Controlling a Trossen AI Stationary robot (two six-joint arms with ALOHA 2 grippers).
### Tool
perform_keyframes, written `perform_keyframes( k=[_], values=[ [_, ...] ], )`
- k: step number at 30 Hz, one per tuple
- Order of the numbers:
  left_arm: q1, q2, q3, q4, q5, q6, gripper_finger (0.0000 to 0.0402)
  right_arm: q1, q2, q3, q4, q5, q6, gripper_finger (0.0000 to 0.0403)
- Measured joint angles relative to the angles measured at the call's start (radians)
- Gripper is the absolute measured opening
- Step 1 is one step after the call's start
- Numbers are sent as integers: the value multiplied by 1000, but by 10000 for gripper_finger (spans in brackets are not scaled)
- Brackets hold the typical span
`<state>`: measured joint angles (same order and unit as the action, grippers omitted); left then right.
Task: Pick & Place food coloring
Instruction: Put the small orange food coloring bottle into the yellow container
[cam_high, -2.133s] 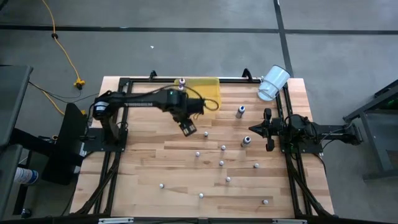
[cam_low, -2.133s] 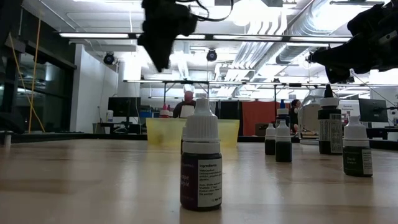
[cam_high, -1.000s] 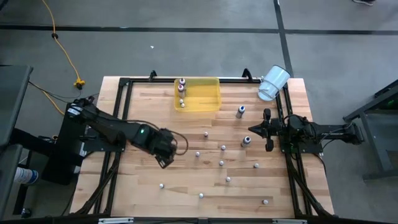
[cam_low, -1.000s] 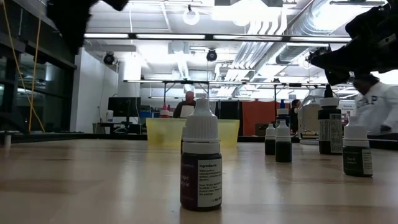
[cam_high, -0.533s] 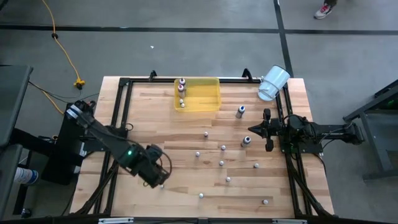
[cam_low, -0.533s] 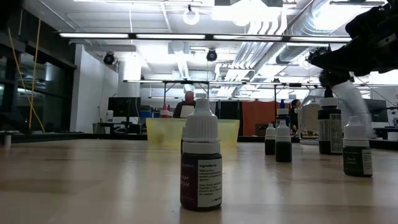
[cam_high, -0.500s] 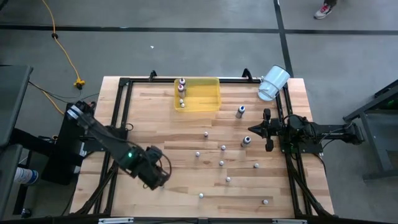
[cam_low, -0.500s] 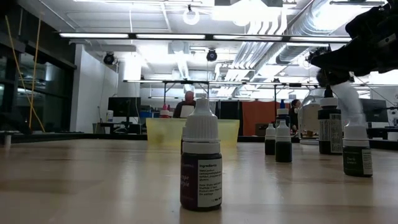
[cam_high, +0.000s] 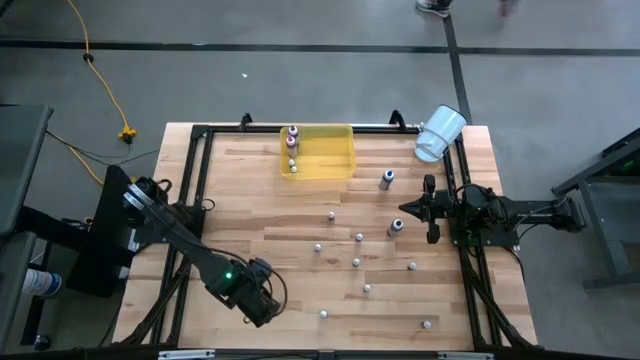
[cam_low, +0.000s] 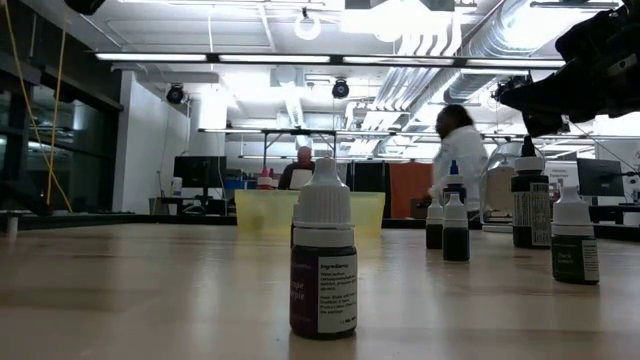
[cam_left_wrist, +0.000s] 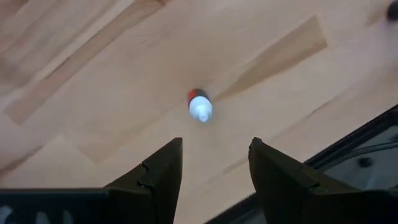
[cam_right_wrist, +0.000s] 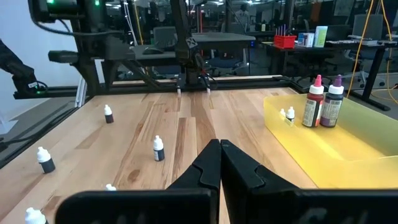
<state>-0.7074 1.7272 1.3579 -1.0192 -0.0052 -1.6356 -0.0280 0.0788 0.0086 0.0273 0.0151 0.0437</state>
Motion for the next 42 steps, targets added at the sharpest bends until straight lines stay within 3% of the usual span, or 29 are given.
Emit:
perform_keyframes(
  k=[10,22,42],
  values=[
    [0,79,0,-38,-28,148,175,0,0,0,0,0,0,0],
    [-6,78,0,2,-45,245,175,0,0,0,0,0,0,0],
    [-20,153,0,46,-37,296,175,0,0,0,0,0,0,0]
  ],
)
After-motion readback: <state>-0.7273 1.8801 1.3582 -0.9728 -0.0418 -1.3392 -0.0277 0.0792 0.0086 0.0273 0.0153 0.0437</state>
